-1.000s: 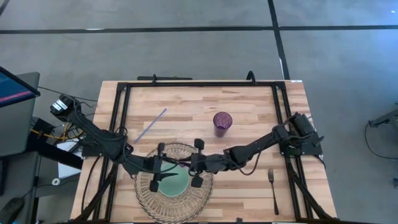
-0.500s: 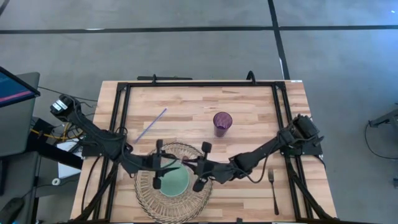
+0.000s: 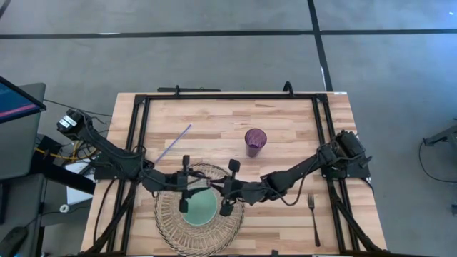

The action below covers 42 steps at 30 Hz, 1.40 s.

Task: Pick & Place Utensil
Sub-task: Put the violet spoon into the green bowl on the brown mat

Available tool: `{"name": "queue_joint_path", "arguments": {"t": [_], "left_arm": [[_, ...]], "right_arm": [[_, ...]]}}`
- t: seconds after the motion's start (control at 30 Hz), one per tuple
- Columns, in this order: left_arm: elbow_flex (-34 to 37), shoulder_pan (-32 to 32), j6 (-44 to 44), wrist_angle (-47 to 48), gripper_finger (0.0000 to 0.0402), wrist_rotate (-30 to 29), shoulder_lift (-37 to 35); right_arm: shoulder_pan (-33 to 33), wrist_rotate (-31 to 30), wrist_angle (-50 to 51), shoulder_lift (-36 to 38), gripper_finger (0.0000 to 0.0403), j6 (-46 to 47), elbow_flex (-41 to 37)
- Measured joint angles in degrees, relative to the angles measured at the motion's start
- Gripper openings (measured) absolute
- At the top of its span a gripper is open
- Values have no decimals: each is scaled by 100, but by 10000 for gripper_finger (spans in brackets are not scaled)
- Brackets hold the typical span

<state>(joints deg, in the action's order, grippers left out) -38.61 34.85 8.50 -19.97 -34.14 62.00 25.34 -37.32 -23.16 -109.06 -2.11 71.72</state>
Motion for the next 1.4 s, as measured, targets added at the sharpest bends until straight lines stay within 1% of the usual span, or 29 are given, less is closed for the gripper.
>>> {"name": "queue_joint_path", "arguments": {"t": [0.13,0.43,0.6,0.77,0.83,0.9,1.03,1.1,1.17,1.23,1.4], "left_arm": [[0,0,-25,1,134,-21,0],[0,0,13,-157,103,-31,0],[-2,0,26,-213,66,14,0],[-2,2,18,-213,19,15,0],[-2,19,-82,-208,18,12,0],[-2,82,-180,-194,28,7,2],[18,405,-418,-163,41,-29,2],[88,627,-584,-171,34,-57,2],[177,875,-743,-195,20,-336,-2],[292,1135,-951,-187,9,-481,-4],[471,1665,-1347,-191,13,-639,-2]], "right_arm": [[31,-33,2,0,5,-174,0],[-13,-2,33,0,8,-118,-2],[-53,6,63,0,13,-105,-2],[-66,24,63,0,33,-98,-4],[-62,23,67,0,43,-93,-4],[-51,56,106,0,51,-87,-4],[39,201,138,0,60,-88,-4],[129,186,149,0,61,-138,-7],[214,217,144,12,62,-218,-7],[300,131,119,42,62,-283,-11],[428,106,64,113,62,-300,-4]]}}
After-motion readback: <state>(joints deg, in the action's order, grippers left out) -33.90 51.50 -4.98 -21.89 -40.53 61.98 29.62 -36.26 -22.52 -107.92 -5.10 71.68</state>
